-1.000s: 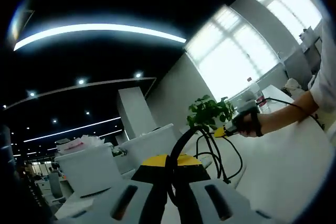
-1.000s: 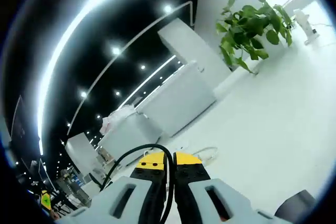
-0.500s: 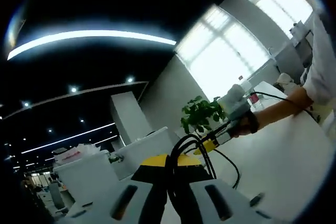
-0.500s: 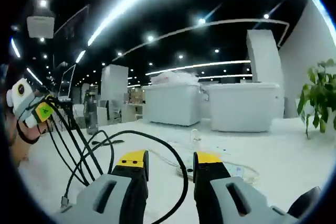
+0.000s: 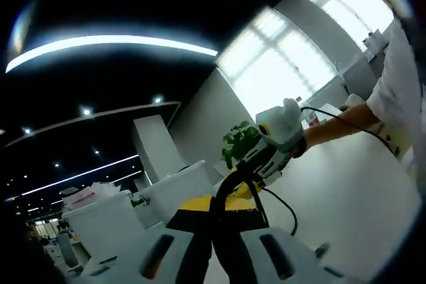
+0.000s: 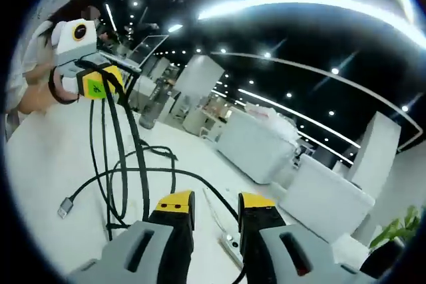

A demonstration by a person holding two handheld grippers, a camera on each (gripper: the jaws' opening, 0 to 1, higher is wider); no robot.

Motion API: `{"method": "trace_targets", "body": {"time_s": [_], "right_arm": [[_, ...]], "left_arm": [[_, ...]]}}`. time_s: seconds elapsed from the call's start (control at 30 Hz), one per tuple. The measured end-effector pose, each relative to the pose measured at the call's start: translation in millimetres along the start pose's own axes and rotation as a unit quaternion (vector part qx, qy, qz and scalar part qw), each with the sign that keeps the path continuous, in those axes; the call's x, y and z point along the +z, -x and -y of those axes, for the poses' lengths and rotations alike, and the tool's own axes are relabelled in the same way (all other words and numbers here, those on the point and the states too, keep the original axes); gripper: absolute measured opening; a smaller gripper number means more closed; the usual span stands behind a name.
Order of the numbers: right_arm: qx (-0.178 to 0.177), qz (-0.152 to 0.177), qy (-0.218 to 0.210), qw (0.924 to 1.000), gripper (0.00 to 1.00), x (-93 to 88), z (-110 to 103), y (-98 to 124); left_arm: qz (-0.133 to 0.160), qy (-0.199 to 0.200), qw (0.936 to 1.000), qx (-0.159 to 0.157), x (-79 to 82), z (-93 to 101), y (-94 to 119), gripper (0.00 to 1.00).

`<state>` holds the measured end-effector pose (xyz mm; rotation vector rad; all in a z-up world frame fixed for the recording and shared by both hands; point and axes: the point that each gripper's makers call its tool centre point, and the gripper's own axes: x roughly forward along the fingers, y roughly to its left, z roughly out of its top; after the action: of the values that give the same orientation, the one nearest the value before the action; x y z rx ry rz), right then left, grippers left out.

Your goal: Coil the Type-C to USB data cable on the desktop and secure it with Velcro straps.

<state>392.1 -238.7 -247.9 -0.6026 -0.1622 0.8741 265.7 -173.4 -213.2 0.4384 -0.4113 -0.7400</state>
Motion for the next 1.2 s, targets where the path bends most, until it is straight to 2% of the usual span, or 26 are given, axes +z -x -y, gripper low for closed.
{"method": "trace_targets", "body": {"time_s": [0.13,0.2,0.27,0.37,0.4,0.43,0.5,0.53,0.57,0.6,0.63,0.7,0.77,0.8,0.87,0.9,1.0,1.03,1.07,1.1,1.13,1.17,1.2], "right_arm": [[0.034,-0.006,0.078,0.9963,0.24,5.7,-8.8,-15.6],[0.040,-0.009,0.110,0.9931,0.22,9.3,-13.1,-22.0],[0.053,-0.015,0.125,0.9906,0.20,9.9,-18.4,-27.5],[0.065,-0.026,0.170,0.9829,0.15,8.9,-23.8,-34.6],[0.059,-0.029,0.202,0.9772,0.08,10.6,-21.8,-37.1],[0.062,-0.030,0.214,0.9743,0.07,11.0,-22.6,-37.4],[0.037,-0.029,0.149,0.9877,0.04,11.2,-11.8,-37.8],[0.018,-0.028,0.125,0.9915,0.03,11.0,-3.3,-36.5],[-0.003,-0.019,0.085,0.9962,0.02,12.3,7.0,-34.0],[-0.021,-0.006,0.023,0.9995,0.02,13.2,16.9,-29.9],[-0.037,0.003,-0.015,0.9992,0.02,13.4,25.0,-26.7],[-0.069,0.022,-0.104,0.9919,0.02,9.5,45.2,-14.5],[-0.113,0.037,-0.192,0.9741,0.02,-3.0,68.6,0.5],[-0.123,0.050,-0.241,0.9615,0.02,-8.7,77.8,7.0],[-0.135,0.085,-0.348,0.9236,0.02,-19.0,92.6,19.0],[-0.135,0.101,-0.389,0.9058,0.02,-24.1,96.6,24.4],[-0.173,0.113,-0.468,0.8595,0.02,-49.3,116.2,40.0],[-0.183,0.118,-0.499,0.8386,0.02,-58.2,121.0,44.9],[-0.196,0.120,-0.520,0.8229,0.01,-67.7,125.5,50.0],[-0.206,0.119,-0.522,0.8190,0.01,-74.0,123.9,54.3],[-0.220,0.109,-0.514,0.8215,0.01,-83.1,124.8,59.3],[-0.227,0.106,-0.522,0.8155,0.01,-89.9,127.0,61.1],[-0.231,0.109,-0.540,0.8019,0.01,-95.5,127.6,63.8]], "left_arm": [[0.001,-0.011,0.9999,-0.009,1.4,2.7,0.4,0.05],[0.002,-0.015,0.9998,-0.014,2.2,3.8,0.2,0.05],[0.002,-0.017,0.9997,-0.020,3.1,5.4,0.1,0.05],[0.004,-0.018,0.9995,-0.024,4.1,6.1,0.6,0.05],[0.005,-0.018,0.9995,-0.025,4.5,6.2,0.5,0.05],[0.005,-0.018,0.9995,-0.024,4.5,5.9,0.4,0.05],[0.002,-0.019,0.9996,-0.021,3.2,5.2,-0.4,0.05],[0.001,-0.018,0.9996,-0.020,2.7,5.3,-0.7,0.05],[0.000,-0.014,0.9997,-0.021,1.8,5.7,-1.0,0.05],[-0.001,-0.011,0.9997,-0.020,1.0,5.7,-1.4,0.04],[-0.004,-0.008,0.9998,-0.016,-0.4,4.5,-1.7,0.04],[-0.006,-0.004,0.9999,-0.013,-1.6,3.7,-1.8,0.04],[-0.009,0.001,0.9999,-0.008,-3.3,2.5,-1.8,0.04],[-0.011,0.002,0.9999,-0.006,-4.1,2.1,-1.9,0.04],[-0.014,0.002,0.9999,0.001,-5.7,-0.1,-2.1,0.04],[-0.014,0.003,0.9999,0.003,-6.2,-1.2,-2.1,0.04],[-0.015,0.009,0.9998,0.011,-8.0,-4.7,-1.9,0.04],[-0.015,0.011,0.9997,0.013,-8.5,-5.6,-1.9,0.04],[-0.014,0.014,0.9997,0.013,-8.7,-5.7,-1.8,0.04],[-0.013,0.018,0.9997,0.013,-8.7,-5.6,-2.0,0.04],[-0.013,0.019,0.9997,0.014,-9.0,-5.8,-2.1,0.04],[-0.013,0.020,0.9996,0.014,-9.3,-5.5,-2.3,0.04],[-0.013,0.022,0.9996,0.012,-9.5,-4.5,-2.6,0.04]]}}
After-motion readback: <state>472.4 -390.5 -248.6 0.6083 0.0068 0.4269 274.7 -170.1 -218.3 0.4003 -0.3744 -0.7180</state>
